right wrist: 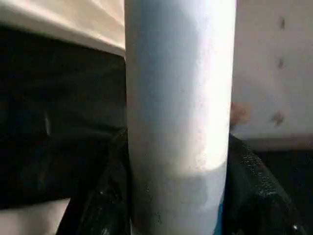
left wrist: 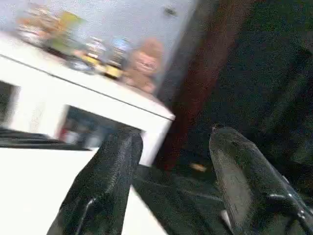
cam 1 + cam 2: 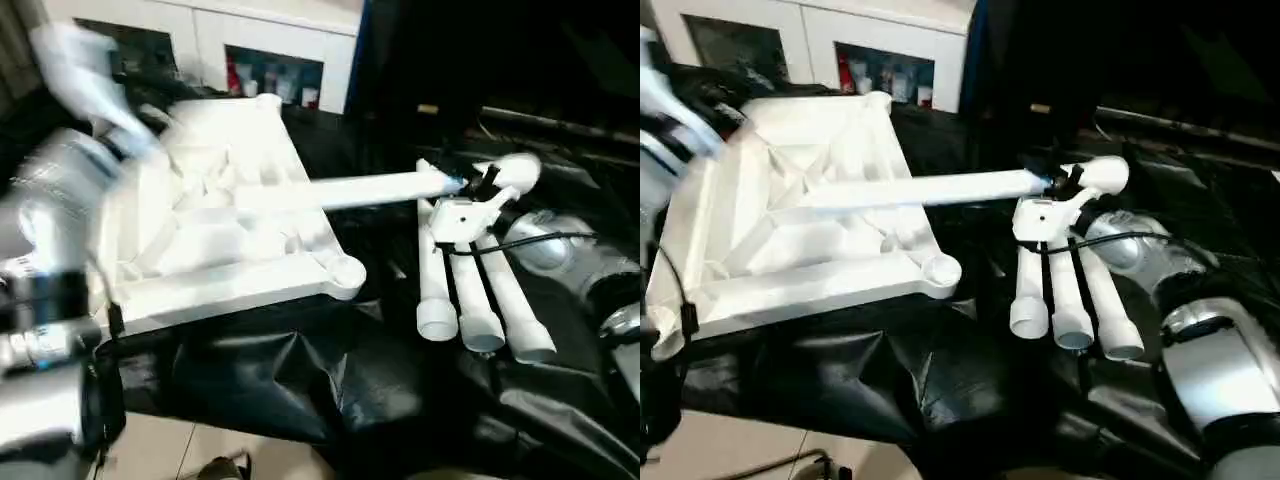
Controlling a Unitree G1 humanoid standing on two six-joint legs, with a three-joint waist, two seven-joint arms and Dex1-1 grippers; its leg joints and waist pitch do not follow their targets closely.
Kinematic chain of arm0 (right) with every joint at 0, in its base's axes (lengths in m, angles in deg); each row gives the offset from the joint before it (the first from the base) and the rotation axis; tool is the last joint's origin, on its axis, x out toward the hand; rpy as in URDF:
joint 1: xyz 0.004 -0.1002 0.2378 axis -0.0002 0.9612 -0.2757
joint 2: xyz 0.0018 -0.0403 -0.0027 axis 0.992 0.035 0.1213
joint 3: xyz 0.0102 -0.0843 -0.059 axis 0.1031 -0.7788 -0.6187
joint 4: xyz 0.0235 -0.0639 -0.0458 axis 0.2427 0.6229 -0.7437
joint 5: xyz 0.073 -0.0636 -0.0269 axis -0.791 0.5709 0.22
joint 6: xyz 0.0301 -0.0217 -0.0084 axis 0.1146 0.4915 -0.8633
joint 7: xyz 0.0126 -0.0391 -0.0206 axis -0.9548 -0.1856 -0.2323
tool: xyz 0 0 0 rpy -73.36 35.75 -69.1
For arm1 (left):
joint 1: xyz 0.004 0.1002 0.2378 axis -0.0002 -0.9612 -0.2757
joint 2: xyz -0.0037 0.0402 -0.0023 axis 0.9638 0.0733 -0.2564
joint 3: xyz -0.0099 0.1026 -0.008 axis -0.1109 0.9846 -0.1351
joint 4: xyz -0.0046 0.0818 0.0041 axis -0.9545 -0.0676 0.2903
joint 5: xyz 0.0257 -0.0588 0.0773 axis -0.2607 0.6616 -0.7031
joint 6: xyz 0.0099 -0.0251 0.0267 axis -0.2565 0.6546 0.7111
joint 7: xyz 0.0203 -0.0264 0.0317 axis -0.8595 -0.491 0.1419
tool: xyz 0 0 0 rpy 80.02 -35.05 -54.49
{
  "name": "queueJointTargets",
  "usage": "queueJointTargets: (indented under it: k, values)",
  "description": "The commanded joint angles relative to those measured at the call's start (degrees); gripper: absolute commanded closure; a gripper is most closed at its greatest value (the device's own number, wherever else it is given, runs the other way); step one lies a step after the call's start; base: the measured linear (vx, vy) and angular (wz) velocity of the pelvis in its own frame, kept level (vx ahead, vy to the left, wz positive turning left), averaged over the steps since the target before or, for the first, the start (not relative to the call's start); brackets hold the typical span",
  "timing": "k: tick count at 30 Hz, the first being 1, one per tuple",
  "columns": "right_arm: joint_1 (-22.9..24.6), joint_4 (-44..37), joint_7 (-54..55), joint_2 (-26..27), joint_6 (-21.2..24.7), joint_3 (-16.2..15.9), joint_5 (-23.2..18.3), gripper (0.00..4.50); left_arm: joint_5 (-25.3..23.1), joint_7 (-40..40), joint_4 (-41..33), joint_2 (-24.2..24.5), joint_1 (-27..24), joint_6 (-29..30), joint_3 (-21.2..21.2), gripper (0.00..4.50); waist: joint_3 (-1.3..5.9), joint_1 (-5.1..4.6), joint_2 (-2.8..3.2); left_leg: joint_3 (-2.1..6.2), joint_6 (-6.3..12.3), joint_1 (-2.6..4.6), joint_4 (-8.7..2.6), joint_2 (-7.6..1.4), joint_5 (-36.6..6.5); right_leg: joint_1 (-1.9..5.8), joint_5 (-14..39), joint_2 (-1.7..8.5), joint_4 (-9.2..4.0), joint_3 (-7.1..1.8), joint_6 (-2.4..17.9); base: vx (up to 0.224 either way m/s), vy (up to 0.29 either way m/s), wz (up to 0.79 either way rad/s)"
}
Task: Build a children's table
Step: Insert table leg to table base
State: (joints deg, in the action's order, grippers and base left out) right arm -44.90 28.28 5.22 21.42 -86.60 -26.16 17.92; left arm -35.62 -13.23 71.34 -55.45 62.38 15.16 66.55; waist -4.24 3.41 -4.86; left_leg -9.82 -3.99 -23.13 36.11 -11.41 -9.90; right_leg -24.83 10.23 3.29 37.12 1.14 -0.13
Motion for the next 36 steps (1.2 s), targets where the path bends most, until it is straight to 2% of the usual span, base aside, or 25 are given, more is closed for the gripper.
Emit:
queueJointTargets:
  k: [1,2,3,5,7,8,9,11,12,13,14,16,17,18,20,21,24,26,27,28,29,30,32,34,36]
  values:
    - [1.0,-1.4,-8.3,1.9,3.8,6.6,-12.1,2.72,-2.9,1.1,1.6,-0.3,-0.4,-2.0,1.7,1.82,4.96,0.31,0.12,-0.41,2.62,1.17,-3.45,-0.68,-11.9,3.55,4.5,2.62,-2.99,-1.36,10.8,0.0,0.0,0.0]
    - [1.8,-3.4,-14.3,3.9,7.5,9.9,-18.9,2.72,-5.6,1.1,1.8,-0.4,-1.3,-3.7,4.0,1.82,5.03,0.35,0.18,-0.37,2.89,1.29,-3.5,-0.9,-11.5,3.38,3.8,2.62,-2.93,-1.21,11.7,0.0,0.0,0.0]
    - [1.9,-3.9,-15.2,4.2,8.3,10.3,-19.8,2.72,-5.9,1.2,1.8,-0.5,-1.4,-3.9,4.3,1.82,5.11,0.31,0.1,-0.36,3.43,1.25,-3.53,-0.96,-11.2,3.54,2.7,2.48,-2.9,-1.16,12.0,0.0,0.0,0.0]
    - [3.6,-9.4,-24.5,7.1,16.2,13.9,-29.6,2.72,-8.8,1.5,1.9,-1.4,-2.6,-6.2,7.2,1.82,5.09,0.6,0.34,-0.3,4.51,1.41,-3.65,-1.06,-10.1,3.67,0.3,2.56,-2.85,-1.15,13.4,0.0,0.0,0.0]
    - [5.9,-17.7,-31.2,9.7,26.8,15.8,-39.2,2.72,-11.1,2.5,1.6,-2.9,-3.5,-7.9,9.8,1.82,4.97,1.04,0.7,-0.21,4.91,1.51,-3.82,-1.18,-9.7,3.83,-0.1,2.79,-2.98,-1.22,14.0,0.0,0.0,0.0]
    - [6.5,-20.3,-33.1,10.4,30.3,16.5,-42.0,2.72,-11.9,3.0,1.6,-3.4,-3.6,-8.5,10.6,1.82,5.07,1.42,0.92,-0.03,4.14,1.67,-3.95,-1.46,-9.7,3.64,0.5,3.11,-2.94,-1.16,14.3,0.0,0.0,0.0]
    - [6.5,-20.3,-33.1,10.4,30.3,16.5,-42.0,2.72,-11.9,3.0,1.6,-3.4,-3.6,-8.5,10.6,1.82,5.17,1.8,0.79,-0.11,3.36,1.81,-3.95,-1.42,-9.8,3.64,1.3,3.2,-3.07,-1.13,14.5,0.0,0.0,0.0]
    - [7.8,-28.1,-36.5,11.8,41.5,18.8,-50.6,2.72,-14.6,2.8,0.0,-4.4,-4.1,-9.1,14.0,1.82,5.06,2.28,1.92,0.08,1.78,1.99,-4.18,-1.37,-11.0,3.55,2.6,3.18,-3.2,-1.17,14.3,0.0,0.0,0.0]
    - [8.2,-34.5,-37.9,12.0,50.8,20.9,-58.1,2.72,-15.0,-0.5,-3.9,-5.3,-5.0,-8.3,17.9,1.82,5.06,2.34,2.22,0.19,1.21,2.29,-4.38,-1.52,-12.3,3.67,2.7,3.14,-3.43,-1.17,14.0,0.0,0.0,0.0]
    - [8.2,-36.3,-38.2,11.7,53.9,21.5,-60.5,2.72,-14.6,-1.8,-5.3,-5.6,-5.1,-8.1,18.9,1.82,4.99,2.42,2.13,0.24,0.99,2.26,-4.47,-1.5,-12.4,3.75,2.5,3.02,-3.41,-1.12,13.9,0.0,0.0,0.0]
    - [8.3,-39.1,-38.8,11.1,58.9,22.4,-64.1,2.73,-13.8,-3.7,-7.4,-6.3,-5.3,-7.7,20.4,1.82,5.16,2.98,2.12,0.22,0.46,2.3,-4.37,-1.64,-11.7,3.65,1.5,3.26,-3.15,-1.1,14.3,0.0,0.0,0.0]
    - [8.3,-41.8,-39.9,9.9,64.9,23.2,-67.4,2.73,-12.5,-5.3,-9.4,-7.4,-5.1,-6.7,21.5,1.82,5.11,3.58,2.0,-0.03,-0.26,2.31,-4.32,-1.42,-11.2,3.5,1.6,3.16,-3.29,-1.08,14.6,0.0,0.0,0.0]
    - [8.3,-42.3,-40.1,9.6,66.1,23.4,-68.0,2.73,-12.2,-5.6,-9.7,-7.7,-5.0,-6.5,21.8,1.82,4.95,3.75,1.94,-0.02,-1.05,2.11,-4.46,-1.37,-12.0,3.5,3.1,3.23,-3.39,-1.07,14.3,0.0,0.0,0.0]
    - [8.4,-43.7,-40.6,8.7,69.6,23.7,-69.4,2.73,-11.6,-6.5,-10.6,-8.3,-4.7,-6.0,22.5,1.82,4.91,3.67,1.7,-0.09,-1.39,2.06,-4.47,-1.28,-12.5,3.51,4.3,3.26,-3.61,-1.07,14.0,0.0,0.0,0.0]
    - [8.8,-46.5,-42.4,6.3,78.5,23.4,-72.4,2.73,-9.1,-8.1,-12.1,-10.6,-3.9,-4.2,23.6,1.82,4.84,3.84,1.66,-0.03,-2.46,2.0,-4.49,-1.09,-12.7,3.76,7.1,3.35,-3.93,-1.16,12.9,0.0,0.0,0.0]
    - [9.3,-48.0,-43.3,5.5,81.3,23.4,-74.0,2.73,-7.5,-9.3,-12.8,-11.5,-3.6,-3.1,23.9,1.65,4.82,3.98,1.77,-0.12,-2.64,2.05,-4.43,-1.0,-12.7,3.72,7.7,3.32,-4.14,-1.18,12.6,0.0,0.0,0.0]
    - [11.2,-53.5,-41.3,4.4,90.5,26.1,-81.5,2.73,-0.1,-12.2,-17.8,-14.1,-4.2,6.0,24.8,1.54,4.95,4.22,1.63,-0.04,-3.18,1.9,-4.34,-1.11,-11.7,3.78,7.0,3.48,-3.81,-1.13,12.5,0.0,0.0,0.0]
    - [11.8,-55.6,-39.0,4.4,94.7,28.1,-85.9,2.73,4.1,-13.5,-19.7,-15.4,-4.5,10.7,24.5,1.36,4.98,4.3,1.39,-0.06,-3.32,1.77,-4.24,-1.0,-11.2,3.73,6.9,3.45,-3.79,-0.99,13.1,0.0,0.0,0.0]
    - [11.9,-56.3,-38.6,4.4,96.0,28.6,-87.1,2.73,5.4,-13.9,-20.1,-15.6,-4.5,11.4,24.3,1.36,4.93,4.29,0.87,-0.21,-3.1,1.67,-4.2,-0.9,-11.3,3.68,8.2,3.36,-4.16,-0.95,12.6,0.0,0.0,0.0]
    - [11.9,-56.3,-38.6,4.4,96.0,28.6,-87.1,2.73,5.4,-13.9,-20.1,-15.6,-4.5,11.4,24.3,1.23,4.93,4.29,0.87,-0.21,-3.1,1.67,-4.2,-0.9,-11.3,3.68,8.2,3.36,-4.16,-0.95,12.6,0.0,0.0,0.0]
    - [11.9,-56.7,-38.2,4.3,97.0,29.0,-87.9,2.73,6.1,-14.1,-20.4,-15.8,-4.4,11.9,24.1,1.15,4.76,4.3,0.98,-0.2,-3.09,1.61,-4.26,-0.9,-12.1,3.66,11.9,3.5,-4.53,-0.95,11.2,0.0,0.0,0.0]
    - [11.9,-57.3,-38.1,4.2,100.0,30.3,-90.0,2.73,8.5,-13.0,-20.2,-16.9,-3.7,14.0,22.6,1.11,4.67,4.17,0.47,-0.28,-2.97,1.53,-4.29,-0.88,-11.9,3.72,12.7,3.44,-4.73,-0.92,10.7,0.0,0.0,0.0]
    - [11.4,-57.5,-37.8,4.2,103.4,31.8,-92.4,2.73,11.0,-12.8,-20.8,-17.5,-3.0,16.5,21.5,0.82,4.63,4.38,0.79,-0.23,-2.95,1.68,-4.22,-0.97,-11.7,3.47,14.7,3.6,-4.94,-0.84,9.8,0.0,0.0,0.0]
    - [11.1,-58.2,-36.8,4.3,104.9,32.6,-94.0,2.73,13.4,-13.3,-22.1,-17.6,-3.1,18.7,20.6,0.7,4.65,4.45,0.63,-0.19,-3.18,1.68,-4.24,-1.01,-11.9,3.43,16.3,3.62,-5.16,-0.62,8.9,0.0,0.0,0.0]
    - [11.1,-59.1,-36.1,4.5,105.8,33.1,-95.3,2.73,16.5,-13.6,-23.4,-18.0,-3.7,20.9,19.4,0.5,4.32,4.35,1.48,-0.02,-4.14,1.58,-4.42,-1.01,-12.3,3.23,15.8,3.5,-5.15,-0.59,8.6,0.0,0.0,0.0]
